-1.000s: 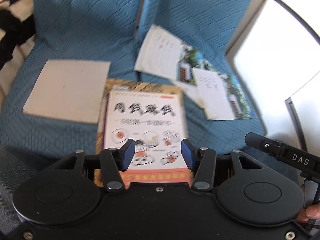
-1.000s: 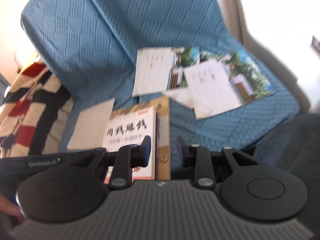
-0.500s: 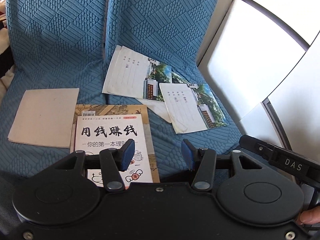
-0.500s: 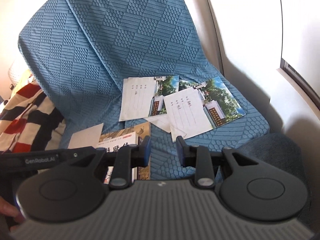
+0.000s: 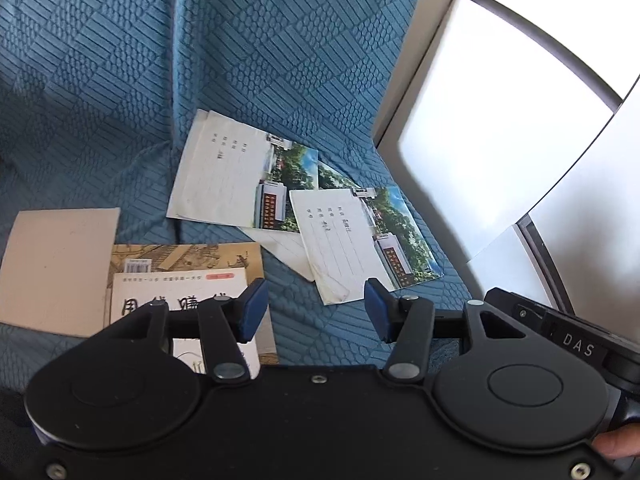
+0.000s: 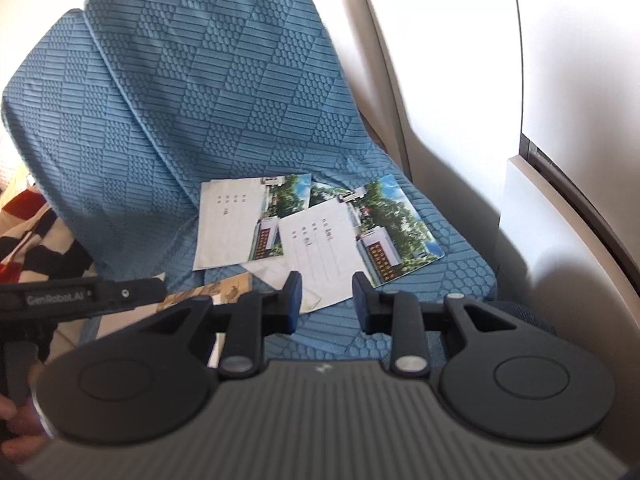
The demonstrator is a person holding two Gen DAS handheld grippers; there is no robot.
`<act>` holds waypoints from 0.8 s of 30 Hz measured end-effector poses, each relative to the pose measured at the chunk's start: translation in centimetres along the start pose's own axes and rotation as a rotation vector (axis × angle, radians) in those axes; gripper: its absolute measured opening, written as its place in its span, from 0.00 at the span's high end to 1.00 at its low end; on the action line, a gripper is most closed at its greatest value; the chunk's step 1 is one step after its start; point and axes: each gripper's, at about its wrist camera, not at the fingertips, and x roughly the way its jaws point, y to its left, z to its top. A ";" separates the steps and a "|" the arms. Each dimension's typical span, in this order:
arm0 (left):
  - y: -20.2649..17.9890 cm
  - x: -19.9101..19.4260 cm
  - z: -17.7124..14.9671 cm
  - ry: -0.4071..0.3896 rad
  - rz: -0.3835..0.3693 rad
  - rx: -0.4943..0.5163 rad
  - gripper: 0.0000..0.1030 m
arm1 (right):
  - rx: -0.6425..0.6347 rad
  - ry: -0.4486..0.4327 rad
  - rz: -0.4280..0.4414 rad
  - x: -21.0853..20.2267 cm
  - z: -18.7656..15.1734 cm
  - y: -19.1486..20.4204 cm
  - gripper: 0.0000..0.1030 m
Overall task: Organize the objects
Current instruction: 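Move both grippers toward the white school-photo envelopes, then grasp the edge of a white photo envelope with the right gripper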
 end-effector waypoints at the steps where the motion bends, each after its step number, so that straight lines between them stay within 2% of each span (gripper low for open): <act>1: -0.1 0.6 0.2 0.006 0.002 0.000 0.49 | 0.003 -0.002 -0.010 0.3 0.2 -0.3 0.69; 3: -0.3 1.9 0.7 0.022 0.001 -0.001 0.49 | 0.009 -0.004 -0.027 1.0 0.8 -1.2 0.69; 6: -0.4 4.2 1.7 0.046 0.006 -0.005 0.49 | 0.023 -0.003 -0.046 2.4 1.6 -2.6 0.61; 15: -0.5 12.0 3.8 0.127 -0.012 -0.010 0.47 | 0.064 0.057 -0.089 8.0 4.0 -6.0 0.61; 24: -0.4 19.1 4.6 0.218 -0.016 0.001 0.46 | 0.052 0.133 -0.110 13.8 5.6 -7.3 0.61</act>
